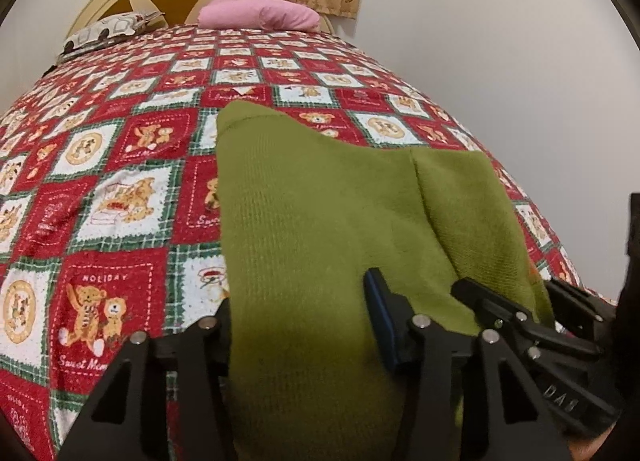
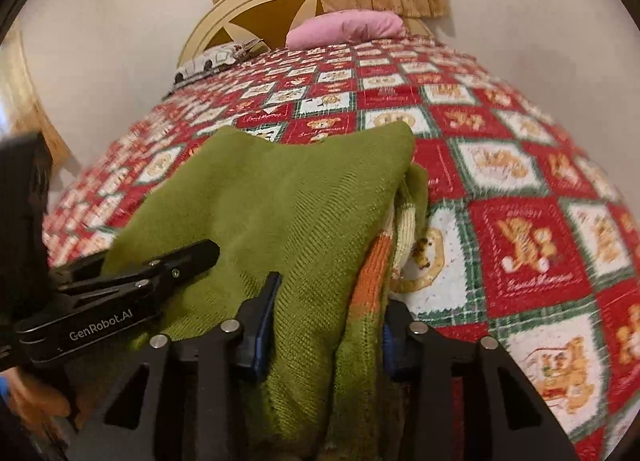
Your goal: Fold small clothes
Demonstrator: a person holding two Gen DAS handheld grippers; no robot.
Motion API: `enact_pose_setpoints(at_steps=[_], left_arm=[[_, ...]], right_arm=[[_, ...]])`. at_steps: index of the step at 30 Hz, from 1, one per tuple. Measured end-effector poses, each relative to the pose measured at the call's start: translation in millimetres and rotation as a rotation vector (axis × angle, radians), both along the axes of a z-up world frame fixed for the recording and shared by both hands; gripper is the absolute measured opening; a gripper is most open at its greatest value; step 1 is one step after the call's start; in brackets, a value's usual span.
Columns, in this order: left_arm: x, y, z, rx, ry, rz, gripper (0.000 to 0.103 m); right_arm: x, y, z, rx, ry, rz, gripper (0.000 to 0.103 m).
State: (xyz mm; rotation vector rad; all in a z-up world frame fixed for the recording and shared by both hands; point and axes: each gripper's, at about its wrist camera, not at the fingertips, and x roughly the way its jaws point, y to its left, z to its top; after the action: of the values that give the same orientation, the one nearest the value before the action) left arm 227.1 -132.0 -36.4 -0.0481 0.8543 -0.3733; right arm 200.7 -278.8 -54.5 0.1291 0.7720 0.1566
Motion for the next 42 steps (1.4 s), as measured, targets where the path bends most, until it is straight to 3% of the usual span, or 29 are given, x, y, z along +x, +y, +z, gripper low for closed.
enact_pose_setpoints(at_steps=[3, 9, 21, 42], left_arm=[[-5.9, 1.4, 7.6, 0.008, 0.001, 0.009, 0.042], [-29.1, 7.4, 18.3, -0.010, -0.002, 0.003, 0.038], [-91.3, -2.9, 51.0, 0.021, -0.077, -0.076, 0.038], [-151.2, -94.4, 72.0, -0.005, -0.099, -0.318, 0.038]], right_arm=[[-4.8, 11.0, 9.6, -0.069, -0.011, 0.002, 0.034], [-34.0, 4.8, 29.6, 0.048, -0.036, -0.026, 0.032], [-121.1, 7.7, 70.3, 0.083, -0.123, -0.064, 0.032], [-230.2, -63.3, 96.9, 0.070, -0.201, -0.246, 0.031]])
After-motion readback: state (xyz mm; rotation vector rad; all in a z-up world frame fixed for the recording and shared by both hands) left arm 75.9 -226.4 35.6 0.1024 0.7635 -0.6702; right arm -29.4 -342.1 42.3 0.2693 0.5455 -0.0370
